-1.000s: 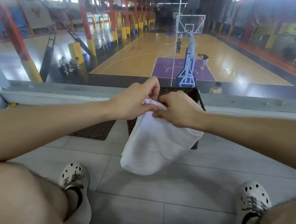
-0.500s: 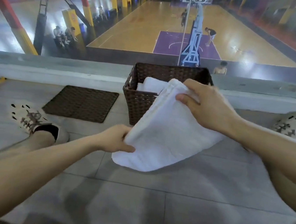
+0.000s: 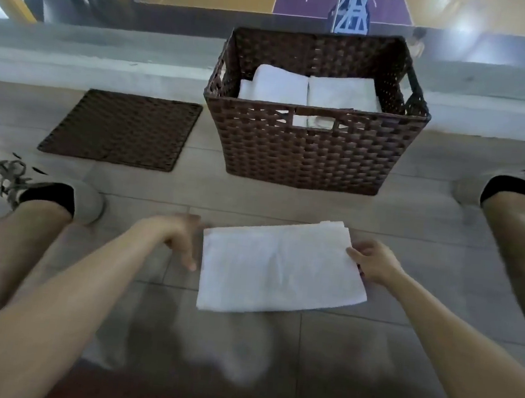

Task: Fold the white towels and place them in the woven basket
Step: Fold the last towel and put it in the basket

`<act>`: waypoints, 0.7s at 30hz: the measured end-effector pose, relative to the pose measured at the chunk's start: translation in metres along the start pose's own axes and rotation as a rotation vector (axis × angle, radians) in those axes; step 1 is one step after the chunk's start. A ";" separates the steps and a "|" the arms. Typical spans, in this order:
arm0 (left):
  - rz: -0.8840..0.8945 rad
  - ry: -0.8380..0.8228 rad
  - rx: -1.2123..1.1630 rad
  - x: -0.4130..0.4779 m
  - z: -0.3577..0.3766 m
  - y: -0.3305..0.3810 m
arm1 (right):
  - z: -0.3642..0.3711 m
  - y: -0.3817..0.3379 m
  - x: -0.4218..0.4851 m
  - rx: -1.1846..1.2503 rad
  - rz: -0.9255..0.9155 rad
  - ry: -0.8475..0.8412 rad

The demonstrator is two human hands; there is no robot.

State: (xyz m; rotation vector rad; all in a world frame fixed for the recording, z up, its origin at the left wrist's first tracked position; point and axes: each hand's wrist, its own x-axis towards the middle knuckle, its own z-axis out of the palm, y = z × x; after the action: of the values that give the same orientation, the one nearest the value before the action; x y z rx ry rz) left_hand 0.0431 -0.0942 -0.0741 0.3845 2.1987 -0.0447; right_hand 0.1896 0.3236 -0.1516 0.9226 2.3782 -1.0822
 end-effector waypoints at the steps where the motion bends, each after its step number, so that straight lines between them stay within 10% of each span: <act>1: -0.014 0.113 -0.013 0.011 0.021 0.008 | 0.006 0.008 0.005 0.016 0.028 0.031; 5: 0.242 0.808 -0.100 0.030 0.108 0.075 | 0.011 0.002 0.003 0.017 0.036 0.100; 12: 0.120 0.823 0.015 0.053 0.186 0.111 | 0.014 -0.009 -0.009 -0.098 0.076 -0.024; 21: 0.379 0.805 0.054 0.054 0.183 0.115 | 0.001 -0.045 -0.056 -0.127 -0.038 0.094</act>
State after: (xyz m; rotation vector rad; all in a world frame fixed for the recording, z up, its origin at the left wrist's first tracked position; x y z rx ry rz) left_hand 0.1872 -0.0017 -0.2168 0.9756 2.8628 0.3089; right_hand 0.1983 0.2773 -0.0970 0.9055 2.5172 -0.9073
